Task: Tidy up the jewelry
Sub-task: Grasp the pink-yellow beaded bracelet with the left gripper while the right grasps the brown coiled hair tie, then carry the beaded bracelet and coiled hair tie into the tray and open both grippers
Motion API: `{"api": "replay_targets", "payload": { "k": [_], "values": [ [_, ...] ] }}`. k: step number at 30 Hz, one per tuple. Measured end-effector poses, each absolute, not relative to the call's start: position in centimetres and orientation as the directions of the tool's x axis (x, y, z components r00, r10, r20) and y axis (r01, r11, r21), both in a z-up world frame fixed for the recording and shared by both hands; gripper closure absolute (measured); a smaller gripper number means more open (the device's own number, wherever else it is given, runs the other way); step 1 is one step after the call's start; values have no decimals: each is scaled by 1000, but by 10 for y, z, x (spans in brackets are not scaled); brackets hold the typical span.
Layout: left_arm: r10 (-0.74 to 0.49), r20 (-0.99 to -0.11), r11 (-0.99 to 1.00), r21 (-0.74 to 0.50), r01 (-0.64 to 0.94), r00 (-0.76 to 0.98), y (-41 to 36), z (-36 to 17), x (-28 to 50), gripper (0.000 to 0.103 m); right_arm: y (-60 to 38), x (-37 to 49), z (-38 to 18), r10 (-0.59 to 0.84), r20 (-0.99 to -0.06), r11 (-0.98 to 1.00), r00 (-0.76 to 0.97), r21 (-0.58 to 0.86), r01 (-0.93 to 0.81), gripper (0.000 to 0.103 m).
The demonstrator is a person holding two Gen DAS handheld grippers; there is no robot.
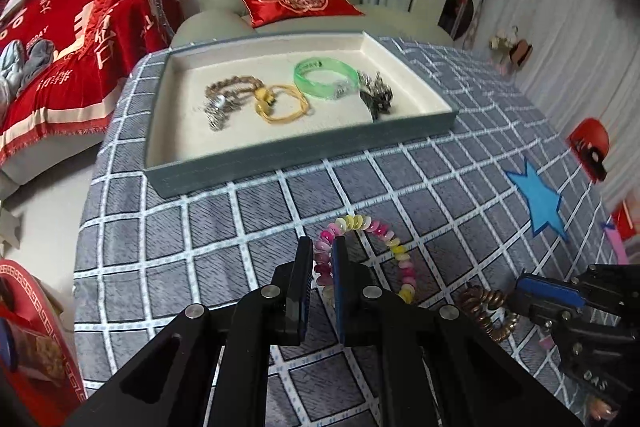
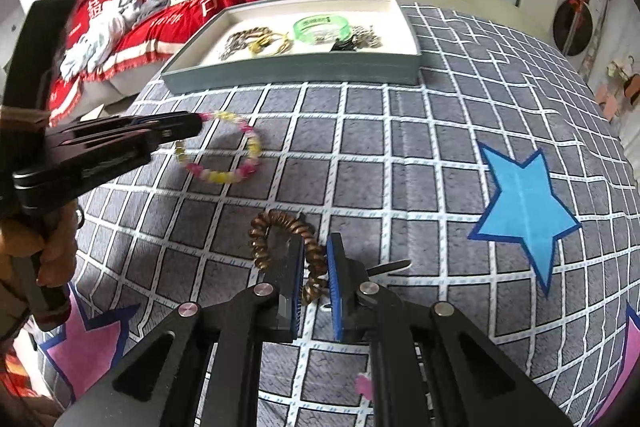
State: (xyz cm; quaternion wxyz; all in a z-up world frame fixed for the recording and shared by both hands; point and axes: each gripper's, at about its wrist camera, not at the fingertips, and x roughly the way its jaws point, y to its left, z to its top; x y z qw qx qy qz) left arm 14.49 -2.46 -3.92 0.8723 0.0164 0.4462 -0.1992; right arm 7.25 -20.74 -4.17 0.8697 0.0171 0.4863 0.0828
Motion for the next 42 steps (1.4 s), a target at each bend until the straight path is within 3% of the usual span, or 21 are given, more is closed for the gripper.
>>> {"api": "replay_targets", "payload": {
  "k": [6,10,22,26,27,31,33,34,42],
  "values": [
    [-353,-758,919,-171,355,548,-16,-24,146,77,-215,76,-29,176,-825,984,536,134,-117,91],
    [-358,-747,919,-176,352,561,-12,-16,145,77,-216,81,-35,260,-833,965,489,216,-146,91],
    [-352,-746,922,-173,346,566,-9,-15,140,77,-209,80,-65,245,-878,968,412,195,-161,88],
    [-352,-746,923,-175,344,565,-7,-14,139,77,-208,78,-64,238,-873,970,425,188,-156,61],
    [-352,-746,923,-176,344,566,-7,-14,139,77,-207,77,-63,233,-875,970,424,182,-159,61],
    [-353,-746,923,-178,343,565,-6,-14,139,77,-197,75,-64,182,-884,976,431,111,-185,62],
    [-353,-746,923,-179,342,565,-6,-14,138,77,-192,74,-64,156,-886,977,437,74,-199,76],
    [-354,-745,923,-180,341,565,-6,-14,138,77,-190,73,-64,150,-888,977,435,66,-202,92],
    [-353,-736,926,-188,327,578,1,-9,137,77,-199,70,-49,175,-864,979,472,102,-176,91]
  ]
}}
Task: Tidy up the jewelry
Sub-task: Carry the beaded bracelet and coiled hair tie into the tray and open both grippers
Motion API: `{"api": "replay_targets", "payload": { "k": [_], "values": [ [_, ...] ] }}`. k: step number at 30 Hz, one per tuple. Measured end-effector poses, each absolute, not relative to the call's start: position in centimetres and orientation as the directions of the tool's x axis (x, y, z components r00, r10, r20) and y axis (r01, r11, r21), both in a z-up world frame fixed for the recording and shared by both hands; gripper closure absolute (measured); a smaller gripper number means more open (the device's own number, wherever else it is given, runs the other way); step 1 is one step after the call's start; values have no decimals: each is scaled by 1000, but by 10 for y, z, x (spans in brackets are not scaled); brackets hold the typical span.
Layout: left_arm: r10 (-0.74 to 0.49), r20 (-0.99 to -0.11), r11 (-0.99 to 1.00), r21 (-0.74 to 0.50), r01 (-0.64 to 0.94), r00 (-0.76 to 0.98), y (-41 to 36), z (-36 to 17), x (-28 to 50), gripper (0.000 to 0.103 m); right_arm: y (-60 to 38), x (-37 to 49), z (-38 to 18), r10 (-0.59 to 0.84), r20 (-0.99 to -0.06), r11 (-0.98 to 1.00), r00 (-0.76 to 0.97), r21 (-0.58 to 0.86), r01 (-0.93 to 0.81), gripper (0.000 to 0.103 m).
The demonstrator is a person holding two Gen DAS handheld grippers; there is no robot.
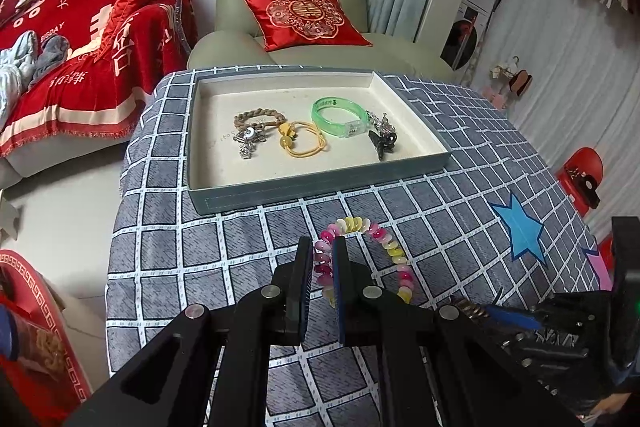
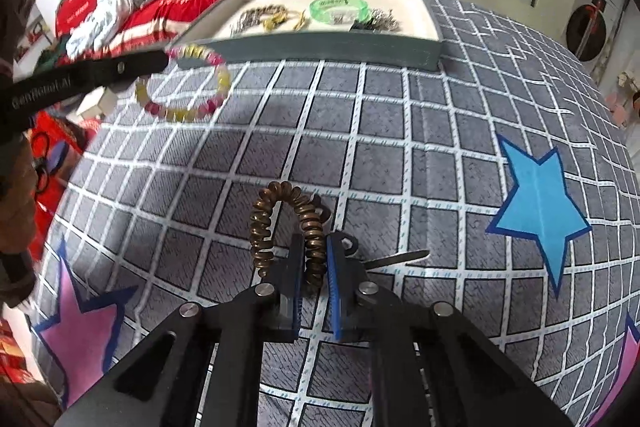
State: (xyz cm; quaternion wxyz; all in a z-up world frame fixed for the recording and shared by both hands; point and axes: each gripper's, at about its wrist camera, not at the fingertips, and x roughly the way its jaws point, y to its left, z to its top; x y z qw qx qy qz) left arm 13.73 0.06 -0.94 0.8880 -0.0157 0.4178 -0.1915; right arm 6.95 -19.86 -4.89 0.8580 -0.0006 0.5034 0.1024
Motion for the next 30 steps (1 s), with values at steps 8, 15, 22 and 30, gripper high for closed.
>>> {"api": "replay_targets", "payload": {
  "k": [8,15,22,30],
  "values": [
    [-348,-717,933,-200,300,603,11,5,147,77,-214,88,-10,192,-818,980,542,133,-147,91],
    [-336,-681,940,-200,276,651,22,29,172,77,-223,121,22,189,-786,982,588,137,-133,91],
    [-313,-664,949,-193,249,679,29,42,203,77,-231,168,36,212,-776,977,594,192,-97,91],
    [-287,-685,958,-219,186,670,31,30,251,77,-228,225,36,168,-783,985,598,156,-72,91]
  ]
}}
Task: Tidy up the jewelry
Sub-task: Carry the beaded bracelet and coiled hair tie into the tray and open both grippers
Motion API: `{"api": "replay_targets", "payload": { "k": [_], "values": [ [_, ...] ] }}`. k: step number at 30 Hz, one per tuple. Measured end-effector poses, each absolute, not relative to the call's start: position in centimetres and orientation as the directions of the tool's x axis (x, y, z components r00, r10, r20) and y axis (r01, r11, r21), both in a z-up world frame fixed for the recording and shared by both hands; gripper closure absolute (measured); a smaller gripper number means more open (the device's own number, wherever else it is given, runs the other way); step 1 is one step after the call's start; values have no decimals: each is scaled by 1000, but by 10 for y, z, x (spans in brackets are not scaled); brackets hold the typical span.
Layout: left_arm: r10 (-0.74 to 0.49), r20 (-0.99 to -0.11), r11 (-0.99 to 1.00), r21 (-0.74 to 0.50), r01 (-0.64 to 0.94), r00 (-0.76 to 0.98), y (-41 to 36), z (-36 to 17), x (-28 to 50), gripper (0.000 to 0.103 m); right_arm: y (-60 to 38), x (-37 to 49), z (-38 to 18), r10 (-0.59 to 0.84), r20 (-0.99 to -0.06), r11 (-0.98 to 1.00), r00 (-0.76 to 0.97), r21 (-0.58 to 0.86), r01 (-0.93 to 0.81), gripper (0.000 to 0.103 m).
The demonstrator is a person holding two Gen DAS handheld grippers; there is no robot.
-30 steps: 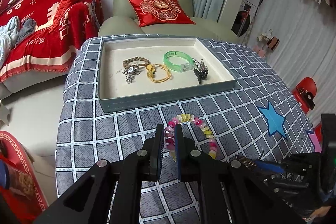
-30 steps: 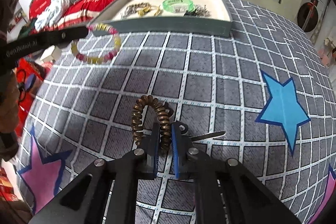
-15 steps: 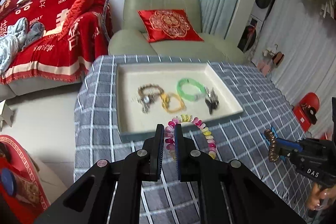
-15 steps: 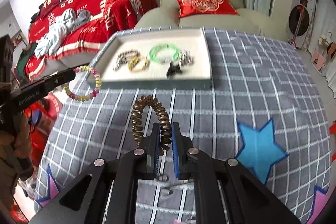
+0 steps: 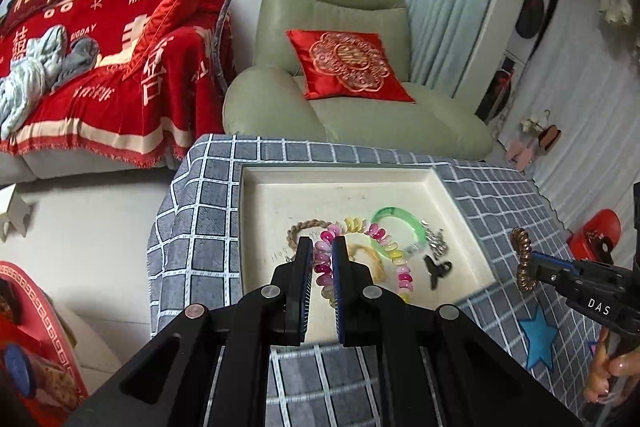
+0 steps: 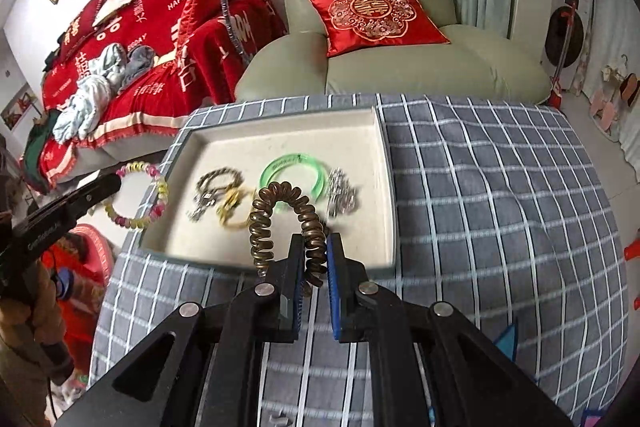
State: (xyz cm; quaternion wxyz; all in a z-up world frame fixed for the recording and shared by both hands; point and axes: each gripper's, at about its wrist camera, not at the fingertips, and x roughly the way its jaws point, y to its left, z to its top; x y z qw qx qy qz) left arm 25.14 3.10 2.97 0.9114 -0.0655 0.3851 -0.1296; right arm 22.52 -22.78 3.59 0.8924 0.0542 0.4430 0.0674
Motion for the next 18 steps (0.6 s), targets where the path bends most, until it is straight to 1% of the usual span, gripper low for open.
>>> {"api": "replay_targets", "payload": {
  "k": [8,18],
  "values": [
    [-220,-755,976,-172,137,618,18,-16,278,77,-227,267,0,127,-814,990,567,134,-30,91],
    [-134,-790,987,-55,149,599,-4,-47,285,77,-226,292,-34,95,-837,994,538,108,-8,91]
  ]
}}
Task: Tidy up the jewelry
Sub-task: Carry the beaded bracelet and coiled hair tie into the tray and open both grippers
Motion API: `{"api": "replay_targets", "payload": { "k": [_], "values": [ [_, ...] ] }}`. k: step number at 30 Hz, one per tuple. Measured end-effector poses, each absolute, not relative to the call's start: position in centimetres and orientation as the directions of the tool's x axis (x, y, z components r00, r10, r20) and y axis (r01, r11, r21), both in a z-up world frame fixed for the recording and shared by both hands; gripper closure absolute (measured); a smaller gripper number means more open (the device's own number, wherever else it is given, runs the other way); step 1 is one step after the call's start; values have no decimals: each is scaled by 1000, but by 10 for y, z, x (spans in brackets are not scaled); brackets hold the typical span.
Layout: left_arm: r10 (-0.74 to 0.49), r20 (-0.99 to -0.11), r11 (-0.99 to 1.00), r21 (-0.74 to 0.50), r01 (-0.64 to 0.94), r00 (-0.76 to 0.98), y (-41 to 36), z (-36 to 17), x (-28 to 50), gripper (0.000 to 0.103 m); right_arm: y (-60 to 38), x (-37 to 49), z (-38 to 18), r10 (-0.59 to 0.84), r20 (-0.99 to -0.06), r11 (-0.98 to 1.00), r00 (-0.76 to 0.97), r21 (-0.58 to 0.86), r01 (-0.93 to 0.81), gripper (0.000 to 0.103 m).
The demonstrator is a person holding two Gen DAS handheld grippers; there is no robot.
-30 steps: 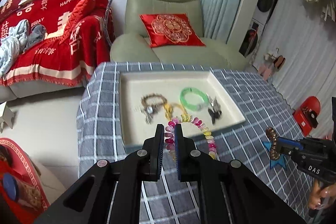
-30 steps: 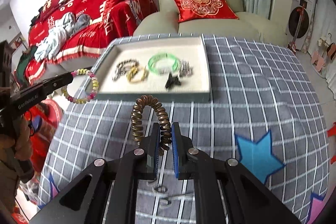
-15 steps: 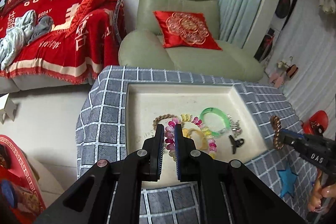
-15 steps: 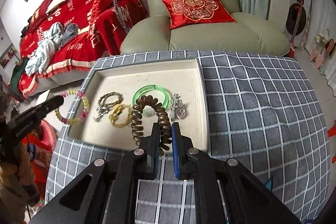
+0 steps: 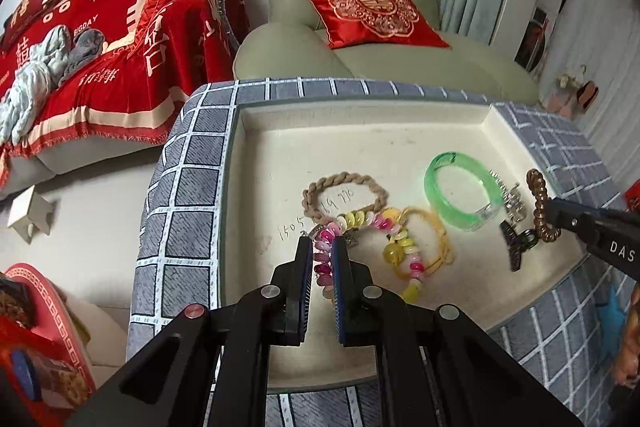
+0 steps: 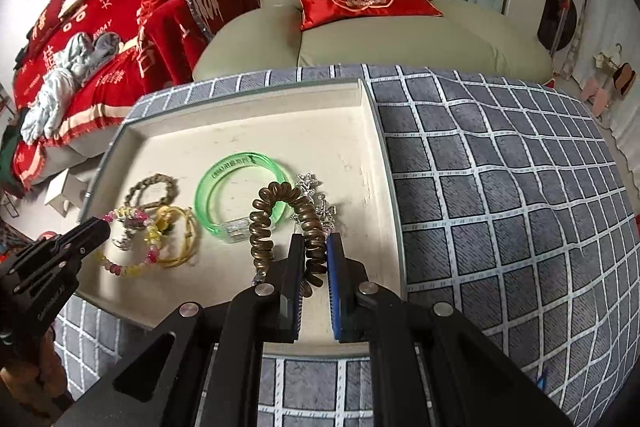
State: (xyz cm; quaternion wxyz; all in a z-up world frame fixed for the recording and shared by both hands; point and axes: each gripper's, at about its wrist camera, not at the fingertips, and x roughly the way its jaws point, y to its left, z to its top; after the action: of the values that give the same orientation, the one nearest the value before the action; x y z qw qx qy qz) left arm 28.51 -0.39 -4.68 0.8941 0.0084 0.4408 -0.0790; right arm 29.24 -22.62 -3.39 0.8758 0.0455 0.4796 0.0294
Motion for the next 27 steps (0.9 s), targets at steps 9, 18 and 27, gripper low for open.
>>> {"api": "replay_targets", "payload": {
  "k": [9,18,27],
  "values": [
    [-101,-790,987,-4,159,605,-14,-52,284,77,-226,295,-44,83,-842,995,533,96,-3,91],
    [-80,-790,988,20,156,608,-18,-53,284,77,-226,295,-45,86,-842,995,533,99,-3,90],
    [-78,-790,990,12,143,608,-16,-51,282,77,-228,290,-42,110,-844,992,525,127,-3,82]
  ]
}}
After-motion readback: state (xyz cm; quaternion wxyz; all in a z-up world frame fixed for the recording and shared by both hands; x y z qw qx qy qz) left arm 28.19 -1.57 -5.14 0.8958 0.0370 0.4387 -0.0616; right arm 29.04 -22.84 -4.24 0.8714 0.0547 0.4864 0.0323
